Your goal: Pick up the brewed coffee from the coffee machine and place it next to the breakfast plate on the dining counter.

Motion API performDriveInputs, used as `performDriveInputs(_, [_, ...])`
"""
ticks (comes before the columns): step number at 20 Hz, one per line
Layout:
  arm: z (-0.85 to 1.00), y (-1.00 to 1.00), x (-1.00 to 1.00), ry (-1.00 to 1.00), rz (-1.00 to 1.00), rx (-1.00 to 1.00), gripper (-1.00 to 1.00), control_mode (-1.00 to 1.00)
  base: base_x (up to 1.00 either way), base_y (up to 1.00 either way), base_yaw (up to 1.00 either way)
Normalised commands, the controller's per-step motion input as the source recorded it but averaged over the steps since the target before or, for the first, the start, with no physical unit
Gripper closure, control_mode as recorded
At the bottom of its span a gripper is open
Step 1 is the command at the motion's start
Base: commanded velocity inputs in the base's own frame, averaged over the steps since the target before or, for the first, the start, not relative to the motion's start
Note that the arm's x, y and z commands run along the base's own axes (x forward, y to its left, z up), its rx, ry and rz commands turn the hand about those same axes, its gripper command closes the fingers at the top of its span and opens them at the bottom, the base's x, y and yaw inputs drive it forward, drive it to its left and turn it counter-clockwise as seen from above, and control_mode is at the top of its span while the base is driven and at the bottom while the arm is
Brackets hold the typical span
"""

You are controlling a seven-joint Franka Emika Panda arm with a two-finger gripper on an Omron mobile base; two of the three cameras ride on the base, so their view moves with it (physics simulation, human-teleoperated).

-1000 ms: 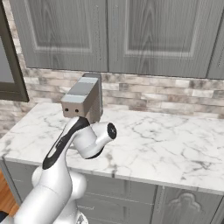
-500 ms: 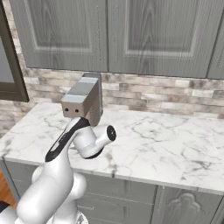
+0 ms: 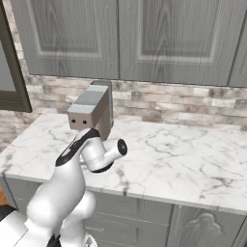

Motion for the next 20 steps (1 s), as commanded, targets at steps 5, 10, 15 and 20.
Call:
performDriveInputs(5, [-0.09, 0.0, 0.27, 0.06, 0.0, 0.0, -1.0, -1.0, 0.0, 0.0, 0.0])
performDriveInputs(10, [-0.13, 0.0, 0.22, 0.04, 0.0, 0.0, -1.0, -1.0, 0.0, 0.0, 0.0])
performDriveInputs(15, [-0.19, 0.0, 0.19, 0.02, 0.0, 0.0, -1.0, -1.0, 0.0, 0.0, 0.0])
performDriveInputs(20, [-0.17, 0.0, 0.16, 0.01, 0.0, 0.0, -1.0, -1.0, 0.0, 0.0, 0.0])
